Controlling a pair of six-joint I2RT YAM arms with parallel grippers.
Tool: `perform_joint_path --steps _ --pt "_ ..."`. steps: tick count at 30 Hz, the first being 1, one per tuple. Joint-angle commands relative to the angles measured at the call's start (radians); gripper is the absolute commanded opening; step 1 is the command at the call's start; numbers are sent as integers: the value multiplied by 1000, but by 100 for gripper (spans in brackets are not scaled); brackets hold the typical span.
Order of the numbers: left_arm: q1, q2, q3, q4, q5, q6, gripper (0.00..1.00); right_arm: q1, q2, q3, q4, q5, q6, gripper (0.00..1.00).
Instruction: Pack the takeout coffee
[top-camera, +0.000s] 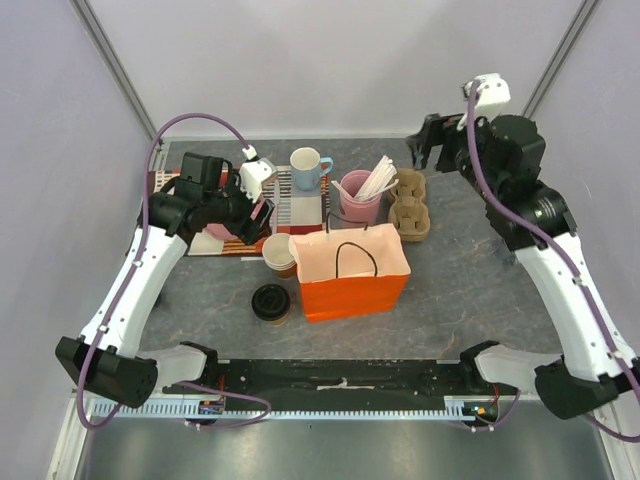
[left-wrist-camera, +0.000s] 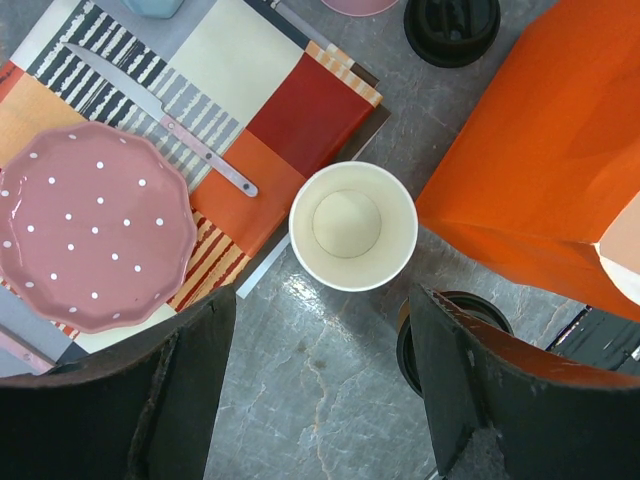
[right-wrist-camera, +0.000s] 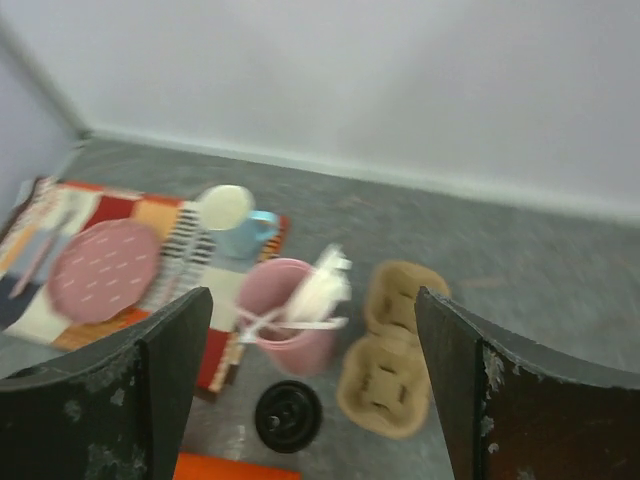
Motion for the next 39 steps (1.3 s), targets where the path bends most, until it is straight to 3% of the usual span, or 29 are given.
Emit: perform_joint_path --steps 1,5,13,17,21,35,39 --pt "3 -16 20 6 -16 -9 77 -238 47 -55 20 -1 226 86" --pt "3 -7 17 6 -16 -7 77 -406 119 -137 57 -85 290 68" --pt "3 18 18 -6 -52 7 77 -421 386 -227 75 -134 206 66" --pt "3 30 18 -5 -62 10 77 -419 510 -226 31 -180 147 47" --pt "4 45 20 -5 -61 8 77 -418 564 -237 17 -228 126 45" --pt "3 58 20 -5 -50 14 76 -399 672 -194 -40 -151 71 36" --pt "3 59 18 -6 -47 14 76 -394 672 -181 -44 -137 67 26"
